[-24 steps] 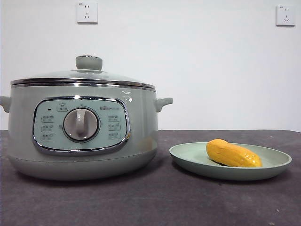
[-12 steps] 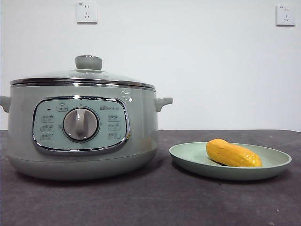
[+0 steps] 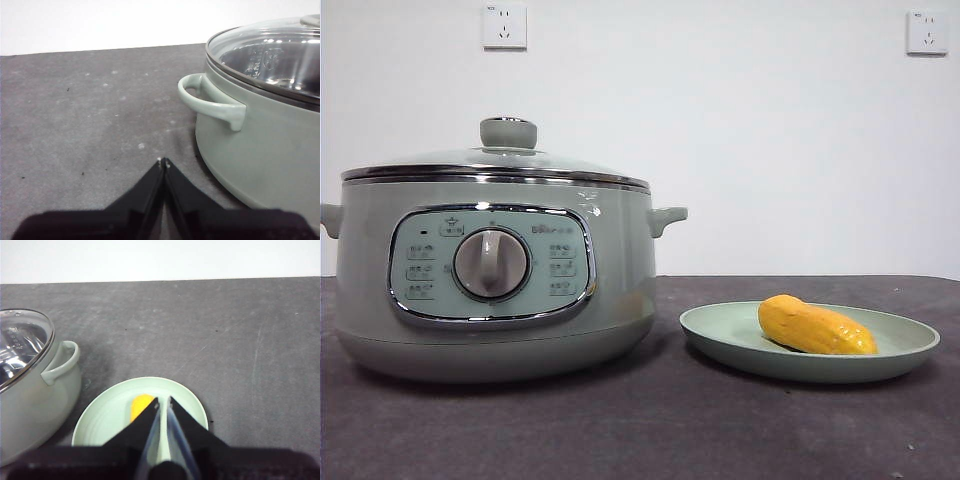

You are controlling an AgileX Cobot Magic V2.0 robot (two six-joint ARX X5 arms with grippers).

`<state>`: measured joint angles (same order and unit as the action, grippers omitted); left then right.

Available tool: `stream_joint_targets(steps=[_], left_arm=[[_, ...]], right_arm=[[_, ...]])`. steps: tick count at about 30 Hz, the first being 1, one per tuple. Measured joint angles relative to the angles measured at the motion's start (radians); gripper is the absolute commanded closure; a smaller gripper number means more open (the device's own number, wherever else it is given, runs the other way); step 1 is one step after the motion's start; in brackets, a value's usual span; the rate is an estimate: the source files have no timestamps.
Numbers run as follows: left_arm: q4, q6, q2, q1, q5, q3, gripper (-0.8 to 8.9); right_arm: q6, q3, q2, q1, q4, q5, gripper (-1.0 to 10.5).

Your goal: Take the corn out from the steamer,put the corn on the plate,close the lid

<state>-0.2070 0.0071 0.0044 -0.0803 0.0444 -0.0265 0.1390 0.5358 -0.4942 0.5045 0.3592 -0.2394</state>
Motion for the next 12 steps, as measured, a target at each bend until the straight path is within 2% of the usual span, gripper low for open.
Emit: stream_joint_targets(steps=[5,9,12], left_arm=[[0.0,0.0,0.0,0.0,0.0,0.0,8.17],[0.0,0.0,0.0,0.0,0.0,0.0,8.17],[0.0,0.0,0.0,0.0,0.0,0.0,8.17]], right_arm=[[-0.009,0.0,0.0,0.0,0.001,0.0,9.2],[-0.073,-0.003,0.023,-0.01,0.026,0.0,9.2],[-0.128,-0.028,0.076,-0.055,0.001,0.036,9.2]])
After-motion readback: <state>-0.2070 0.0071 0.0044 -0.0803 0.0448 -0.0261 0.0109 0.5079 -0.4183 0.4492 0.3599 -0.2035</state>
